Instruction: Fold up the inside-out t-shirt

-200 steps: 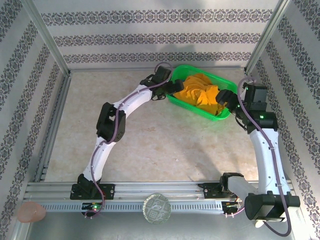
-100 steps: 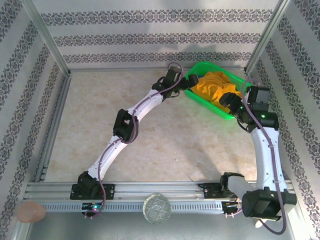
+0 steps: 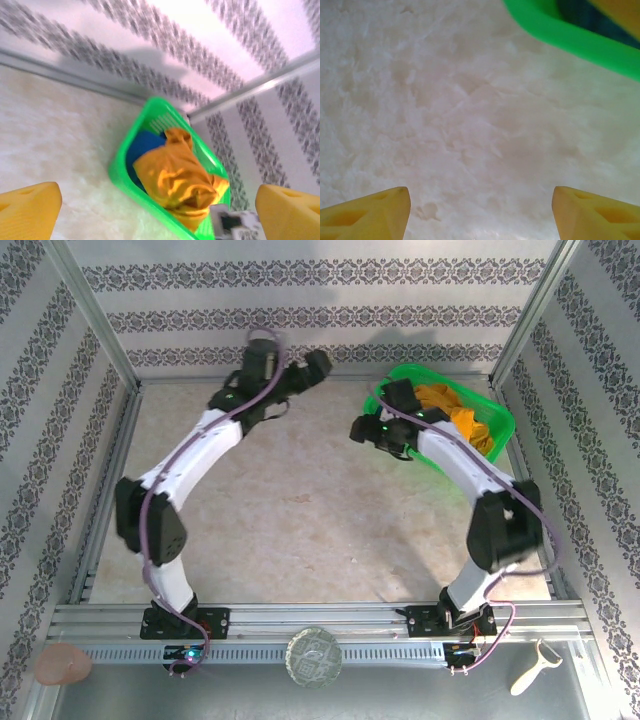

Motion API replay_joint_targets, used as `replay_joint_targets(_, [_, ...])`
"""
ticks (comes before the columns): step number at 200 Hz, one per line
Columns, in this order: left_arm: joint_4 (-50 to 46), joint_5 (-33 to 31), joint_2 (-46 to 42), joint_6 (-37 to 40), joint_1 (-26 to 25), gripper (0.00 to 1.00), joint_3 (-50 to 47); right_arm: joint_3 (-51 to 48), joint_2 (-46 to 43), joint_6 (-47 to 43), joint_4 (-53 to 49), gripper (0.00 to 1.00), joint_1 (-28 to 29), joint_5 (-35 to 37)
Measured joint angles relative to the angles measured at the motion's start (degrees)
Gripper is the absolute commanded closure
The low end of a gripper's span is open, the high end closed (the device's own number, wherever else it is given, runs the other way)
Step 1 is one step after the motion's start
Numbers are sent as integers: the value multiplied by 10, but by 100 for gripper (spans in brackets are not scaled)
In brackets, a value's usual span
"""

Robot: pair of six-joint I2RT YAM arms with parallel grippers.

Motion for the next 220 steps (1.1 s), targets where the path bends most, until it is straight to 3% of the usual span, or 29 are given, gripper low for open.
replay_joint_targets(35, [-3, -10, -94, -1, 26, 1, -135, 119, 125, 0, -20, 25, 29, 50])
replay_joint_targets(87, [-25, -9, -177, -14, 37, 1, -282, 316, 288, 8, -73, 24, 17, 143])
replay_joint_targets(129, [-41, -5, -207, -20, 49, 1, -322, 409, 343, 53, -83, 24, -28, 170])
replay_joint_targets(173, [-68, -4, -216, -20, 57, 1, -327, 433, 356, 116, -83, 23, -95, 211])
replay_joint_targets(220, [-89, -4, -235, -17, 60, 1, -328, 455, 365, 164, -63, 28, -117, 183])
